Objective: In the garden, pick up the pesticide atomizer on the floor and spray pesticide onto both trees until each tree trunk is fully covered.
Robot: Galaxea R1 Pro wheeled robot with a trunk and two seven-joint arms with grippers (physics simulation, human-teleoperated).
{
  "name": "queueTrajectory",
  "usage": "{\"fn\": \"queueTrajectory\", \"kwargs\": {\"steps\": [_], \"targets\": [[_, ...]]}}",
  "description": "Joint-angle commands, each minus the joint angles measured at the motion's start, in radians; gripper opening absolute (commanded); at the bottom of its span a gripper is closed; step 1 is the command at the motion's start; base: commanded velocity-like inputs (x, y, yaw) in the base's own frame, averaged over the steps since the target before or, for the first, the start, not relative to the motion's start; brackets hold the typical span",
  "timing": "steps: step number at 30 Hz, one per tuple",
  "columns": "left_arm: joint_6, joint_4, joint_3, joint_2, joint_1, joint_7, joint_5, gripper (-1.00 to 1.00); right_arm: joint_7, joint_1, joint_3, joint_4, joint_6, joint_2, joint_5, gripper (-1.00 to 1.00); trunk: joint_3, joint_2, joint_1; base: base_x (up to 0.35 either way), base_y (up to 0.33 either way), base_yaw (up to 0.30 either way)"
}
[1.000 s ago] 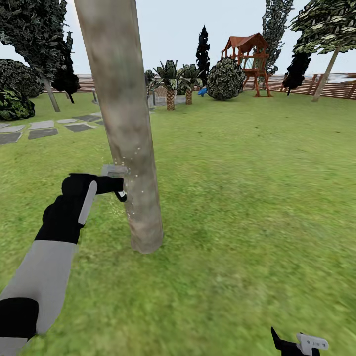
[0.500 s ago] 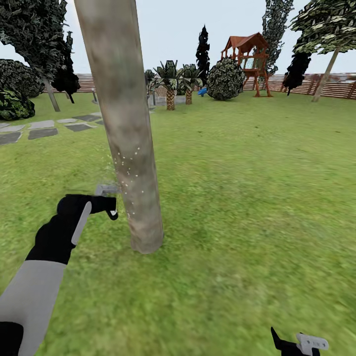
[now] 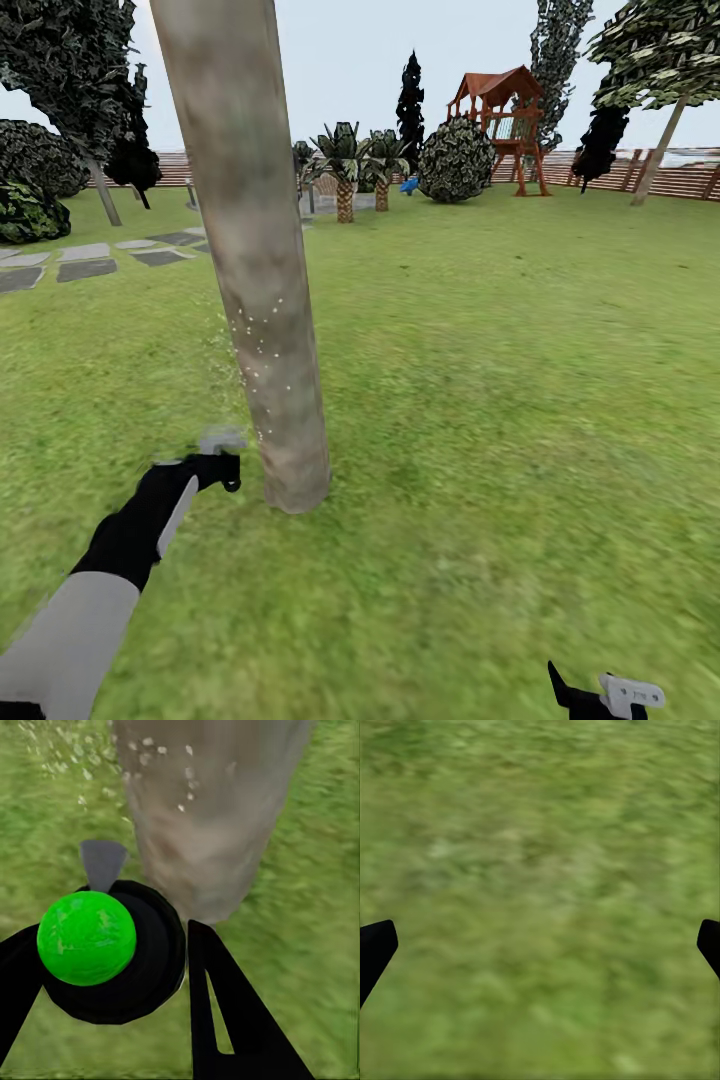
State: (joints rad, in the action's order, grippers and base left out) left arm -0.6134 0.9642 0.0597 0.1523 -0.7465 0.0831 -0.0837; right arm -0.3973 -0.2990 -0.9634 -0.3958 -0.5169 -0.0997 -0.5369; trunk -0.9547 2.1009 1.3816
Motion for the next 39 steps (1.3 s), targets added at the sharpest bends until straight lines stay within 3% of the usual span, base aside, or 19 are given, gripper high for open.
{"fn": "queueTrajectory", "kwargs": {"steps": [1,3,4,5,10,21,29,39], "targets": [[0.063,-0.051,-0.001,-0.004,0.003,0.000,0.000,-1.00,0.000,0.000,0.000,0.000,0.000,0.000,0.000,1.00,0.000,0.000,0.000,0.006,0.000,0.000],[0.158,-0.157,-0.002,-0.012,0.005,0.000,-0.007,-1.00,0.000,0.000,0.000,0.000,0.000,0.000,-0.001,1.00,0.000,0.000,0.000,0.095,-0.066,0.000],[0.236,-0.254,-0.003,-0.038,0.005,-0.001,-0.001,-1.00,0.000,0.000,0.000,0.000,0.000,0.000,-0.001,1.00,0.000,0.000,0.000,0.156,-0.193,0.000],[0.272,-0.295,-0.004,-0.053,0.007,-0.004,0.001,-1.00,0.000,0.000,0.000,0.000,0.000,0.000,-0.001,1.00,0.000,0.000,0.000,0.060,-0.083,0.000],[0.340,-0.318,-0.004,-0.059,0.045,-0.147,-0.013,-1.00,0.000,0.000,0.000,0.000,0.000,0.000,-0.002,1.00,0.000,0.000,0.000,0.010,-0.065,0.000],[0.350,-0.318,-0.007,-0.060,0.047,-0.154,-0.015,-1.00,0.000,0.001,0.001,0.000,0.000,0.002,-0.002,1.00,0.000,0.000,0.000,0.000,-0.266,0.006],[0.350,-0.322,-0.007,-0.062,0.047,-0.155,-0.016,-1.00,0.000,0.000,0.002,0.002,0.000,0.003,-0.002,1.00,0.000,0.000,0.000,0.006,-0.270,0.210],[0.351,-0.323,-0.007,-0.062,0.047,-0.155,-0.016,-1.00,0.000,0.000,0.002,0.002,0.000,0.003,-0.002,1.00,0.000,0.000,0.000,0.173,-0.236,0.015]]}}
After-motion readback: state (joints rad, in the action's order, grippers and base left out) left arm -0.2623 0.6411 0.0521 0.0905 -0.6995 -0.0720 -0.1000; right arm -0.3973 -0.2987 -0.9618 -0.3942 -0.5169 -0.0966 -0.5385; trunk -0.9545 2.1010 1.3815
